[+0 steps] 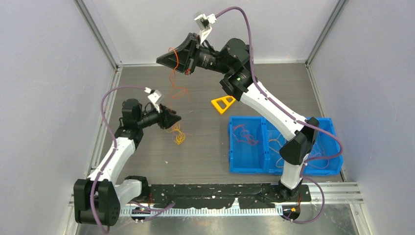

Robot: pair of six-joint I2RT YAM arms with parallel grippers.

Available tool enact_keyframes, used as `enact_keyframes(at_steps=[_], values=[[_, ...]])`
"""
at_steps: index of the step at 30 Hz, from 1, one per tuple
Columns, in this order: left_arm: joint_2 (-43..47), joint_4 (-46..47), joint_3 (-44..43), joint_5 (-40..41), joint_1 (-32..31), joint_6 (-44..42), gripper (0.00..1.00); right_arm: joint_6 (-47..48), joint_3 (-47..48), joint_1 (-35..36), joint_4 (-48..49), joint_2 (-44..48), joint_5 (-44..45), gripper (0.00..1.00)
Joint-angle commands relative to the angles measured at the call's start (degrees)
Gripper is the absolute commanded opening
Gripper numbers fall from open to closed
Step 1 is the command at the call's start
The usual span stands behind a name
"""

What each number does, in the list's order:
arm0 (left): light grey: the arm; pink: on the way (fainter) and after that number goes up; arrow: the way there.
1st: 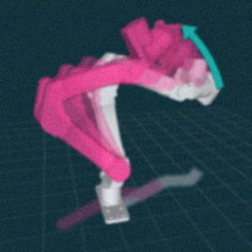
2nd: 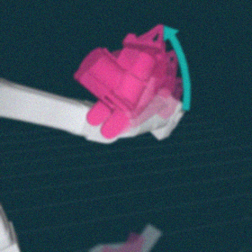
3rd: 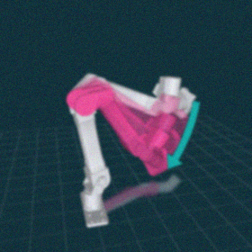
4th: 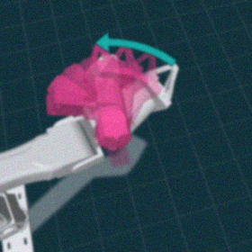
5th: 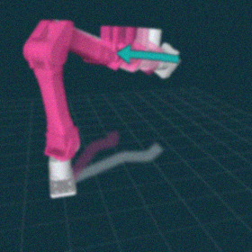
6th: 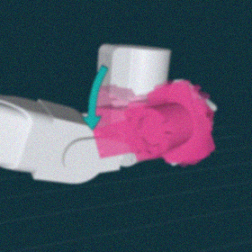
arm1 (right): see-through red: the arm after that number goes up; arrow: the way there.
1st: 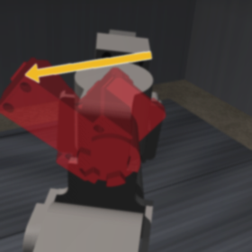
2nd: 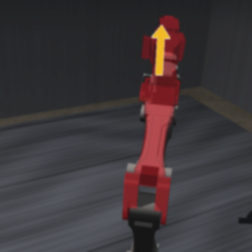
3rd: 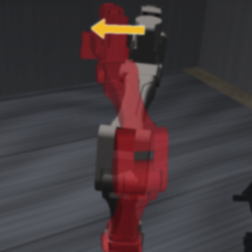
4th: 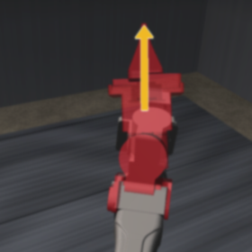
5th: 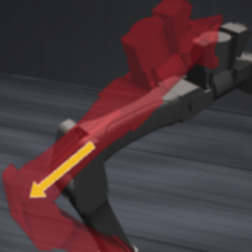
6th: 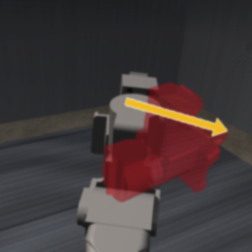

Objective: Untangle the cables

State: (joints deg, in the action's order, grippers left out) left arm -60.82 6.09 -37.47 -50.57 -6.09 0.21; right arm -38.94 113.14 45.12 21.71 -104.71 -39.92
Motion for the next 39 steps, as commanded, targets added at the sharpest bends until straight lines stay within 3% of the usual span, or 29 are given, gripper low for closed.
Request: enact_keyframes(at_steps=[1,4,5,8,13,16,24,29,39], values=[[1.89,-2.18,4.55,5.36,4.22,-1.19,0.37,-2.7,5.12,-1.97,2.92,5.86,2.09,0.05],[1.56,-6.47,5.7,7.29,4.18,-2.25,0.32,-4.1,5.45,-4.04,2.85,7.18,3.07,0.05],[1.3,-8.06,5.7,7.35,4.17,-2.59,0.35,-4.43,5.48,-4.32,2.83,7.38,3.13,0.05],[2.0,-9.11,5.98,9.23,4.29,-2.85,0.58,-4.03,5.33,-6.04,1.2,8.87,2.79,0.05],[4.91,-9.81,5.17,9.48,4.45,-5.0,0.71,-2.41,-1.42,-12.08,-6.25,15.06,-0.45,0.05],[4.92,-11.41,3.72,9.71,4.46,-6.48,0.75,4.92,-8.77,-13.99,-12.18,23.46,-1.97,0.05],[3.36,-11.51,1.53,9.27,4.45,-7.74,0.8,25.9,-29.79,-16.36,-35.15,44.39,2.59,0.05],[2.44,-11.01,0.89,8.6,4.48,-7.42,0.81,29.22,-42.27,-16.38,-37.96,52.61,9.77,0.06],[2.66,-13.54,-0.53,9.4,4.42,-8.34,0.82,36.27,-62.78,-16.58,-39.62,57.04,18.83,0.05]])
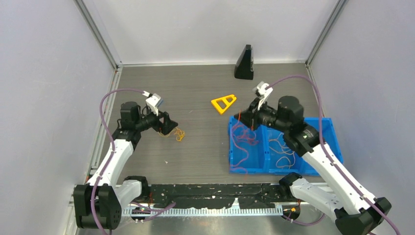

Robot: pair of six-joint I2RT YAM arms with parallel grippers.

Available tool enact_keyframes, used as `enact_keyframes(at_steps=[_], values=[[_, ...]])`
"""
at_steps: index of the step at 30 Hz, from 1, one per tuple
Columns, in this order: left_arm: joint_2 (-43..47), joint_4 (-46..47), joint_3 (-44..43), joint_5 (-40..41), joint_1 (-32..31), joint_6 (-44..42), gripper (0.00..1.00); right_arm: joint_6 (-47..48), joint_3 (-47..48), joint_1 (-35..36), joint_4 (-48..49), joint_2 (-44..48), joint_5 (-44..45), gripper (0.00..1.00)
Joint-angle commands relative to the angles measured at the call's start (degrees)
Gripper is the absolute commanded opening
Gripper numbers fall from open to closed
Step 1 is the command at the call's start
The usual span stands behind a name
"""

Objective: Untangle the cables

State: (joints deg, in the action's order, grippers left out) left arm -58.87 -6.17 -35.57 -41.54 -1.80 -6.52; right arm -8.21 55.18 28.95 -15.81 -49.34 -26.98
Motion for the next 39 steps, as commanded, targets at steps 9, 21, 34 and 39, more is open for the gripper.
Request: enact_keyframes(at_steps=[9,21,34,39], values=[[1.38,-3.47,-1.99,1.36,0.14,-3.14,0.82,11.0,-0.3,-3.0,-3.29,-4.67,8.38,0.05],[-1.17,-3.29,-3.98,1.45,0.18,-3.31,0.81,12.51,14.23,-9.52,-9.61,-17.57,-3.45,0.05],[-1.3,-4.33,-3.79,1.47,0.22,-5.5,0.81,10.27,11.99,-11.9,-10.93,-19.01,-12.33,0.05],[-1.74,-4.85,-3.79,1.73,0.22,-5.86,0.8,10.9,1.92,-10.54,-10.62,-15.17,-9.7,0.05]])
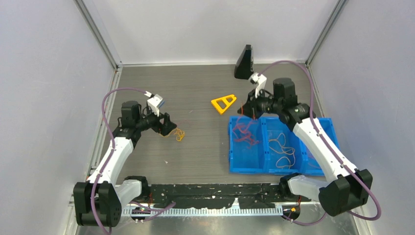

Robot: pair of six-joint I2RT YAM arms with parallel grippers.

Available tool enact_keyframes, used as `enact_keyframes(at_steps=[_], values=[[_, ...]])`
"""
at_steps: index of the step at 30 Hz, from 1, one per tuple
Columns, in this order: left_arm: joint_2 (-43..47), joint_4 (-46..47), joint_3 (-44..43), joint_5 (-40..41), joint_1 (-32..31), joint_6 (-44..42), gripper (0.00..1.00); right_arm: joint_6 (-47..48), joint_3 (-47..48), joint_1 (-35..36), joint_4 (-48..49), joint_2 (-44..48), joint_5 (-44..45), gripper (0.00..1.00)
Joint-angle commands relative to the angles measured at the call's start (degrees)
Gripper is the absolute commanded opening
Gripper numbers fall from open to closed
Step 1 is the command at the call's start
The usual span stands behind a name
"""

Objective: Untangle the cables

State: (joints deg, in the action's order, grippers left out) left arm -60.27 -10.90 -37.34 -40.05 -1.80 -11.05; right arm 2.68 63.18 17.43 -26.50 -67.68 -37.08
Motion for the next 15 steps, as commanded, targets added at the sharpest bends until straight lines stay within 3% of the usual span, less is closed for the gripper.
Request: enact_keyframes(at_steps=[1,5,9,15], values=[[-0.51,-0.66,-2.14,0.5,0.22,-1.45,0.8,0.85,-8.25,1.02,-0.12,3.3,1.16,0.05],[-0.87,-2.65,-2.65,1.41,0.22,-1.91,0.8,4.24,-11.15,1.09,-1.76,2.24,10.59,0.08],[-0.72,-3.58,-2.55,2.1,0.22,-2.13,0.81,7.02,-6.27,1.14,-7.2,-1.63,15.21,0.4],[-1.45,-6.22,-3.38,4.02,0.22,-4.09,0.82,10.61,-2.34,1.14,-15.94,-1.19,16.7,0.59]])
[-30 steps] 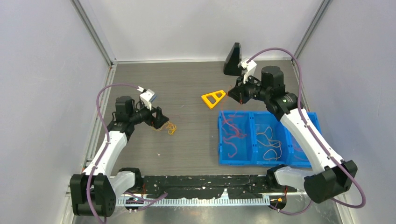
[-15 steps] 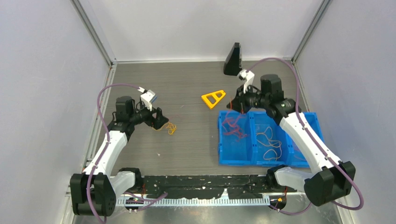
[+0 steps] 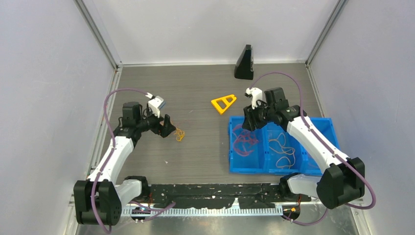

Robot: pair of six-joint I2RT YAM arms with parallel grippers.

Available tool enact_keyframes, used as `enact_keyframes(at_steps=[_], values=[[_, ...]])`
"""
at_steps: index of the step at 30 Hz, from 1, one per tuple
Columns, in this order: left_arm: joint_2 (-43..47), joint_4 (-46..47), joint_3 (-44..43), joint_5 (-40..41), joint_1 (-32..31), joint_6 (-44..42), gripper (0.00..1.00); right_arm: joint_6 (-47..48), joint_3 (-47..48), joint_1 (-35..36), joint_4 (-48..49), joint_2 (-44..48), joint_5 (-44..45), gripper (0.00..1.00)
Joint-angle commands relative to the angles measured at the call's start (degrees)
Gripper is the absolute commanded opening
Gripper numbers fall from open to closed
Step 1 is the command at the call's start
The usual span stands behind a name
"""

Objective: Untangle the cables

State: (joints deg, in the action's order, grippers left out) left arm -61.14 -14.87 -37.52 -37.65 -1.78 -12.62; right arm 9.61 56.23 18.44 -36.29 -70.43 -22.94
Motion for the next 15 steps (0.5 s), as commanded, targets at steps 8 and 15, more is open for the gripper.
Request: enact_keyframes(at_steps=[8,15], values=[[-9.19,-12.35,-10.33,9.26,0.25,-7.15,0.83,2.1,11.21,0.22,-5.75,3.24,-6.83,0.77],[-17.94,-17.12,-17.51,10.37,1.36,-0.23,0.76,-3.05,13.29,4.72,1.78,-2.51,-11.7,0.79]])
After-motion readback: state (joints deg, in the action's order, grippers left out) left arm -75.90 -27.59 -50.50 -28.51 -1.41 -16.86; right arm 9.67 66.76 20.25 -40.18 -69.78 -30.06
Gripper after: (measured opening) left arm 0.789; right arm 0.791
